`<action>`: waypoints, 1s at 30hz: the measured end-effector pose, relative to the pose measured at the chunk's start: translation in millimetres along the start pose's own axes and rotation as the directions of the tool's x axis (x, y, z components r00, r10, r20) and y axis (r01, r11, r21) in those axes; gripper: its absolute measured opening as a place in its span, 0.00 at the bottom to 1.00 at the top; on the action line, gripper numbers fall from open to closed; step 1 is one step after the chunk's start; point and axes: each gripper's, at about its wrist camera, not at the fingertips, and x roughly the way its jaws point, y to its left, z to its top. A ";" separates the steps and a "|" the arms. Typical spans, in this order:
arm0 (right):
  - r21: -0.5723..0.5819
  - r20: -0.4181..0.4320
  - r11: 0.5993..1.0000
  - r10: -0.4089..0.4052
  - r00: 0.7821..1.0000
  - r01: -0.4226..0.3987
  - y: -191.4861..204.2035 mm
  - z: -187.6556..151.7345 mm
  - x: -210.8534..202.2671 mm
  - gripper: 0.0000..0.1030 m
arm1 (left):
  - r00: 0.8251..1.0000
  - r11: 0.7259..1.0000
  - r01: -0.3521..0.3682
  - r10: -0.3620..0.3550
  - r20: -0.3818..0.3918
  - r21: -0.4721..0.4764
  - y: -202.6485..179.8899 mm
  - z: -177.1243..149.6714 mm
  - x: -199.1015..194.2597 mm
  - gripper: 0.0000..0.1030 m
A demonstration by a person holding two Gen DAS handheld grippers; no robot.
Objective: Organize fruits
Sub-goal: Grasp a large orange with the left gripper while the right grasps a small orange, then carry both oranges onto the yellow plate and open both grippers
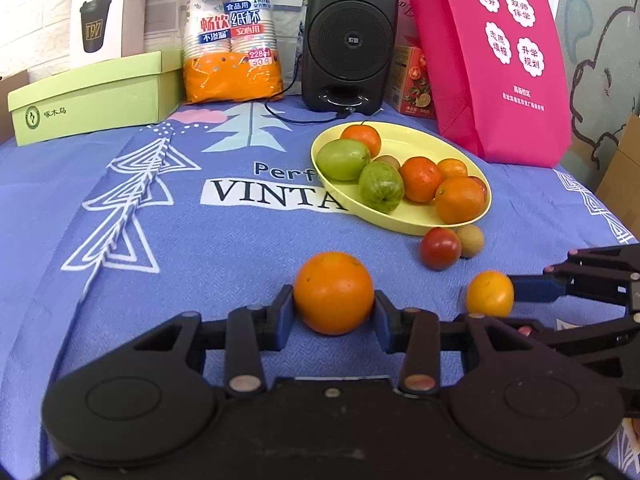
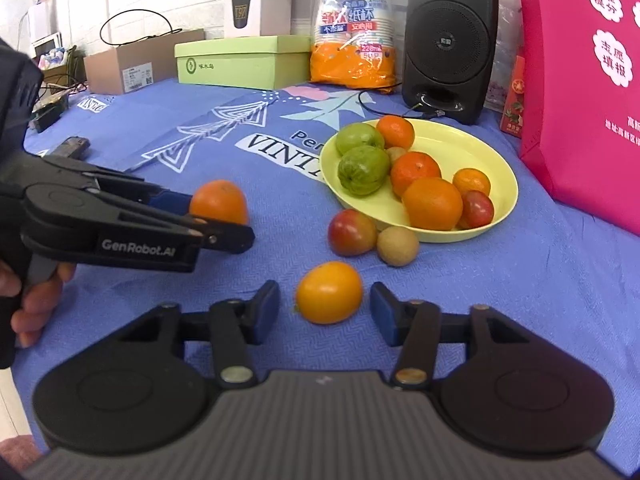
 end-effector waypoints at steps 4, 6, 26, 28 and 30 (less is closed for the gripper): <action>0.010 0.002 1.000 0.003 1.000 -0.003 -1.9 -0.8 -4.0 0.34 | 1.000 1.000 0.010 -0.010 -0.004 -0.018 1.3 1.6 -0.7 0.39; 0.017 0.003 1.000 0.005 1.000 -0.005 -3.4 -2.2 -7.3 0.34 | 1.000 1.000 0.013 -0.013 -0.005 -0.022 1.0 2.0 -2.0 0.38; 0.053 0.011 0.999 -0.004 1.000 0.003 -20.2 -19.3 -38.8 0.35 | 0.998 0.998 0.059 -0.059 -0.012 0.007 -18.4 2.1 -27.7 0.38; 0.030 -0.009 0.999 -0.011 1.000 0.011 -17.6 -22.9 -34.3 0.38 | 0.998 0.998 0.059 -0.059 -0.022 -0.004 -17.1 -0.8 -24.9 0.38; 0.043 0.006 0.999 -0.008 1.000 0.008 -17.9 -24.2 -34.9 0.36 | 0.998 0.998 0.059 -0.059 -0.026 -0.004 -16.3 -1.8 -23.4 0.38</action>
